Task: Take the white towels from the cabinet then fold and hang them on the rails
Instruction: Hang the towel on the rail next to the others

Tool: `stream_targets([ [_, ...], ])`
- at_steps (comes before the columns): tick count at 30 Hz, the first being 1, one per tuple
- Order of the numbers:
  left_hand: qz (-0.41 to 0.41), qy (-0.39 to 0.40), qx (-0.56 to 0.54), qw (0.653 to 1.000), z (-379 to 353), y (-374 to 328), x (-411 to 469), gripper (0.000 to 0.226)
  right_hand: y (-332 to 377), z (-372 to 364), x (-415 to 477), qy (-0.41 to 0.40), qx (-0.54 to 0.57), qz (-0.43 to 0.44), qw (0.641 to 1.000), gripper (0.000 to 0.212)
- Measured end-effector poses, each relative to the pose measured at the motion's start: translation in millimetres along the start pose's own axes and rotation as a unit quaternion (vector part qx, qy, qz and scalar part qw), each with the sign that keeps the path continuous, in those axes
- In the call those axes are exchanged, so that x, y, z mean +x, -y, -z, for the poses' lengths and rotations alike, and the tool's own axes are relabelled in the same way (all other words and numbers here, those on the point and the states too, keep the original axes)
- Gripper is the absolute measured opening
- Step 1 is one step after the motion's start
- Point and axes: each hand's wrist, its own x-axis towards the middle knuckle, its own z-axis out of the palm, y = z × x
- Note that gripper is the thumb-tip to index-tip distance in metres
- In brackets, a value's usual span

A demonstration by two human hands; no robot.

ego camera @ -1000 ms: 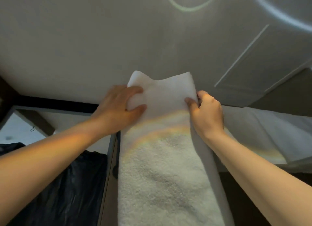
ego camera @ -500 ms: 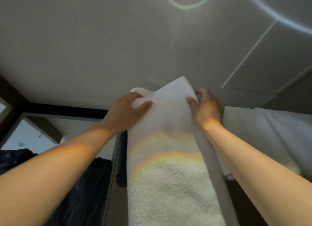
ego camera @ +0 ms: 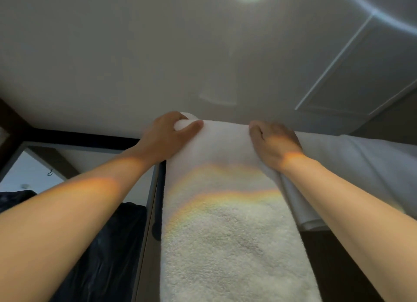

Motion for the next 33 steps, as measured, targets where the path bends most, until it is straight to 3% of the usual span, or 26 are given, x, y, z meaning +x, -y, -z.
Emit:
stream_targets([
  [3,0.018,0.015,-0.002,1.0,2.8,0.2,3.3,0.042,2.5,14.0,10.1,0.103,-0.015,-0.023,0.994,0.037],
  [6,0.048,0.034,-0.015,0.998,5.8,-1.3,6.4,0.046,3.7,18.1,22.2,0.147,0.015,-0.02,0.989,0.036],
  [12,0.077,0.056,-0.013,0.995,12.1,-11.2,-1.9,0.052,-1.5,13.5,14.8,0.121,0.028,-0.01,0.992,0.04],
  [16,0.063,-0.037,0.01,0.997,18.2,-19.2,-28.5,0.056,3.0,12.3,13.1,0.112,0.009,-0.027,0.993,0.038],
  [18,0.067,-0.047,0.017,0.997,22.4,-21.2,-49.9,0.053,2.3,10.7,14.4,0.11,0.007,-0.032,0.993,0.04],
  [20,0.12,0.011,-0.028,0.992,23.4,-22.1,-70.3,0.046,1.2,9.4,14.8,0.108,0.004,-0.03,0.994,0.043],
  [22,0.2,0.07,-0.152,0.965,20.9,-22.7,-85.8,0.038,0.0,7.9,17.1,0.115,0.002,-0.032,0.993,0.046],
  [25,0.25,0.024,-0.266,0.931,13.0,-26.5,-89.7,0.024,-2.1,3.5,21.5,0.123,-0.012,-0.043,0.991,0.05],
  [28,0.263,-0.052,-0.289,0.919,7.2,-33.2,-85.8,0.029,0.1,6.8,16.1,0.082,-0.001,-0.034,0.996,0.047],
  [31,0.267,-0.069,-0.287,0.917,5.2,-33.6,-84.2,0.036,6.5,25.3,-15.8,-0.082,0.102,-0.011,0.991,0.042],
  [33,0.263,-0.074,-0.28,0.92,5.6,-31.0,-84.2,0.039,8.4,38.2,-43.2,-0.131,0.14,-0.02,0.981,0.029],
])
